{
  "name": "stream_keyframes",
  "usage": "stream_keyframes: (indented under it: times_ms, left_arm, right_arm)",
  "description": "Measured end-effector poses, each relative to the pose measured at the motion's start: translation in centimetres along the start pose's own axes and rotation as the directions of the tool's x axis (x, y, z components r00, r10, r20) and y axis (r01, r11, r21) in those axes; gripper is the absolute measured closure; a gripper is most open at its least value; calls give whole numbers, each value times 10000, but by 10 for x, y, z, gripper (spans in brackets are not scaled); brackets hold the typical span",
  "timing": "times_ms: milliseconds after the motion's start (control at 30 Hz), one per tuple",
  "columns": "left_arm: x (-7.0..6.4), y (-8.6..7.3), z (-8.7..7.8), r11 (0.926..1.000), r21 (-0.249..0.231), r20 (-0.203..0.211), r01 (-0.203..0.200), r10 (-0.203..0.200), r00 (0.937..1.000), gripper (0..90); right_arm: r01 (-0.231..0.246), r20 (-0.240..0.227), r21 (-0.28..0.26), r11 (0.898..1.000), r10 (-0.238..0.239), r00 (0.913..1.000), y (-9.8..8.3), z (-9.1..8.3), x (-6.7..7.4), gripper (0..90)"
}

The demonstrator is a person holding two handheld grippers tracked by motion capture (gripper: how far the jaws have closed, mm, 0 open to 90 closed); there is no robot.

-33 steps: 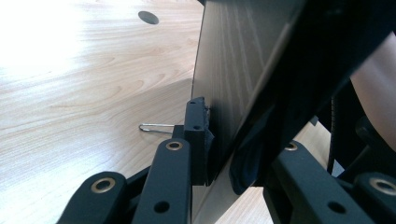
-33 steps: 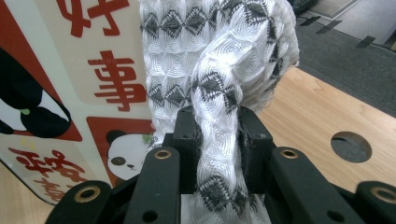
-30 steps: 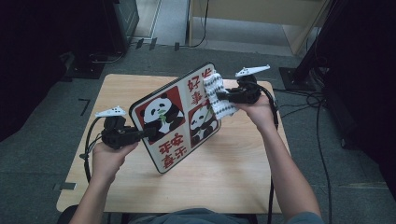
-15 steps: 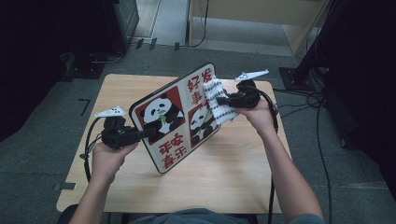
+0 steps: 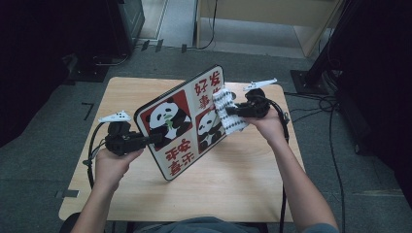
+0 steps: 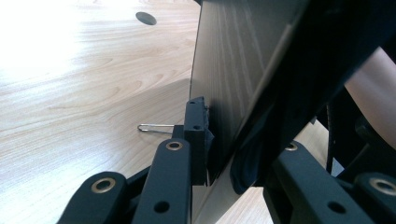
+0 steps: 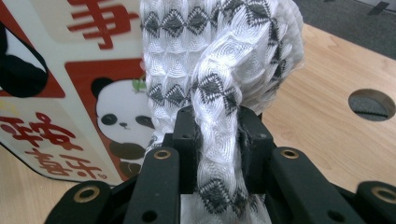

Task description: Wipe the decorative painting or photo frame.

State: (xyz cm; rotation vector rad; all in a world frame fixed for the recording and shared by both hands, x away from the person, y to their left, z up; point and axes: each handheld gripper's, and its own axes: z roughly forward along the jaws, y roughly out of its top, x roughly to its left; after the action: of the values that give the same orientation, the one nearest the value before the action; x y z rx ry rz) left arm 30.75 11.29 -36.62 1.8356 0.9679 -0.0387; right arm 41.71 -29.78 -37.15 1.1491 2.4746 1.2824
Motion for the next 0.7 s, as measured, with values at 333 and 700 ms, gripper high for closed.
stream_keyframes:
  times_ms: [333, 700]
  left_arm:
    - [1, 0, 0, 10000, -36, 73, 26, -26, 10000, 769]
    - [1, -1, 0, 10000, -49, 98, 13, -13, 10000, 768]
  right_arm:
    - [-116, 106, 353, 9993, 113, 9999, -11, 5, -1, 732]
    - [-182, 54, 625, 9979, 179, 9998, -19, 13, -3, 730]
